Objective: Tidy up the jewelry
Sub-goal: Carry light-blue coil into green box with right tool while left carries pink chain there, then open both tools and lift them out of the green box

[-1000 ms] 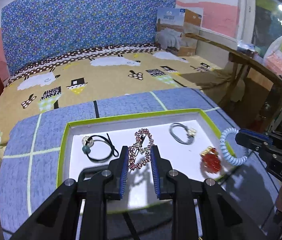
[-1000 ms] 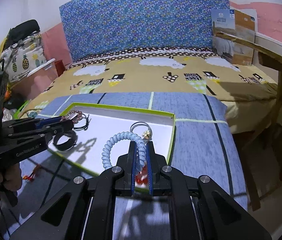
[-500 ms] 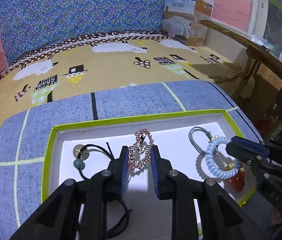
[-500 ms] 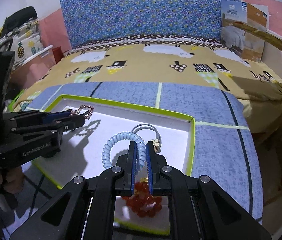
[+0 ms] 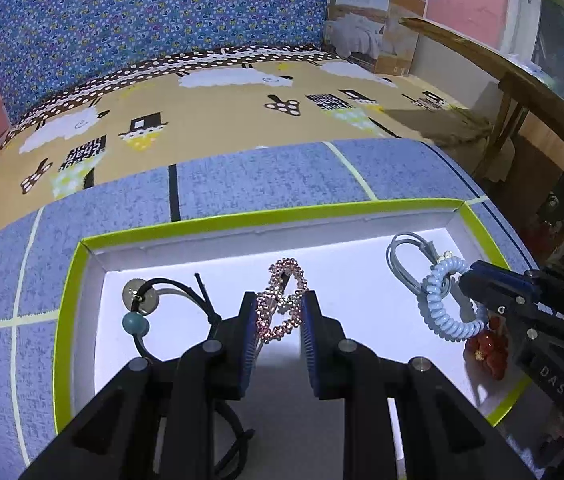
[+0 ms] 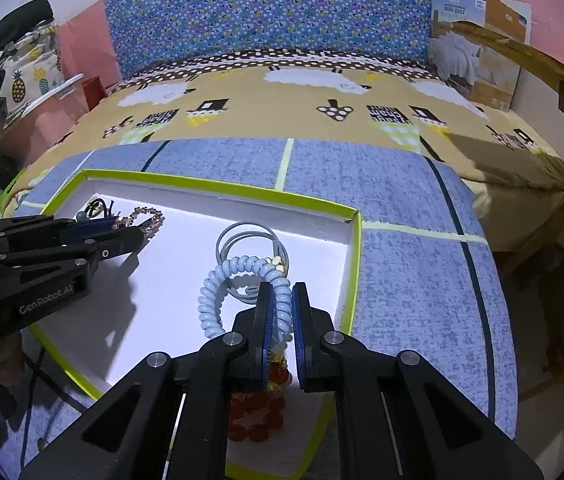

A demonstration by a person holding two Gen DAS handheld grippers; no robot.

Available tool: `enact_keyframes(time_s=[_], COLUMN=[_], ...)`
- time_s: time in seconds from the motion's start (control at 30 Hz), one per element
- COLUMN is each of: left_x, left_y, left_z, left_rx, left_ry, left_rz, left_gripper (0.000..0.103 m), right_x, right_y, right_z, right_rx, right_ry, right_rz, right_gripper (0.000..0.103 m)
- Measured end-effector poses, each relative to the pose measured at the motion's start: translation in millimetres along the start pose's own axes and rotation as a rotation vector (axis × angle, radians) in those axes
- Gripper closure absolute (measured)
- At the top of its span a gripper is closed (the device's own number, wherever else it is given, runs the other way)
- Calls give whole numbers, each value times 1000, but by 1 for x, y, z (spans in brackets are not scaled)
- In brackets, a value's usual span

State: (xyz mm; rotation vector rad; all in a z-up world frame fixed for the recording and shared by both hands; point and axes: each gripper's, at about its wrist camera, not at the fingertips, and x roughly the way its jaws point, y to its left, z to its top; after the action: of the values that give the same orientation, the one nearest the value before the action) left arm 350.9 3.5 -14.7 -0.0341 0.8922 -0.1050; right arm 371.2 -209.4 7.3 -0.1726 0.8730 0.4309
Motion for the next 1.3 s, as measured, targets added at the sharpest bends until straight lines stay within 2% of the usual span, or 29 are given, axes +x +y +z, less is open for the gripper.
enact_keyframes(time_s=[0.2, 0.33, 0.67, 0.87, 1.13, 1.3], left_x=[-2, -8, -56, -96, -145, -170], left_y=[0, 3, -1, 0, -6, -8], left_z=[0, -1, -14, -39, -90, -116], left_rx=[2, -12, 4, -23, -23, -23], left_ry=[-7, -27, -120, -161, -217, -246], left_rz=[-6, -19, -32, -40, -62, -49], left_gripper=[79, 74, 74, 74, 74, 74], right_x=[-2, -9, -48, -85, -137, -161], right_y=[0, 1, 6, 12, 26, 36], right_z=[0, 1, -12, -36, -76, -96], right_rx=[2, 0, 13, 33, 41, 38], right_ry=[-1, -24, -91, -128, -185, -212], right_rz=[8, 13, 37, 57, 103, 122], right_gripper=[91, 77, 76, 76, 76, 76])
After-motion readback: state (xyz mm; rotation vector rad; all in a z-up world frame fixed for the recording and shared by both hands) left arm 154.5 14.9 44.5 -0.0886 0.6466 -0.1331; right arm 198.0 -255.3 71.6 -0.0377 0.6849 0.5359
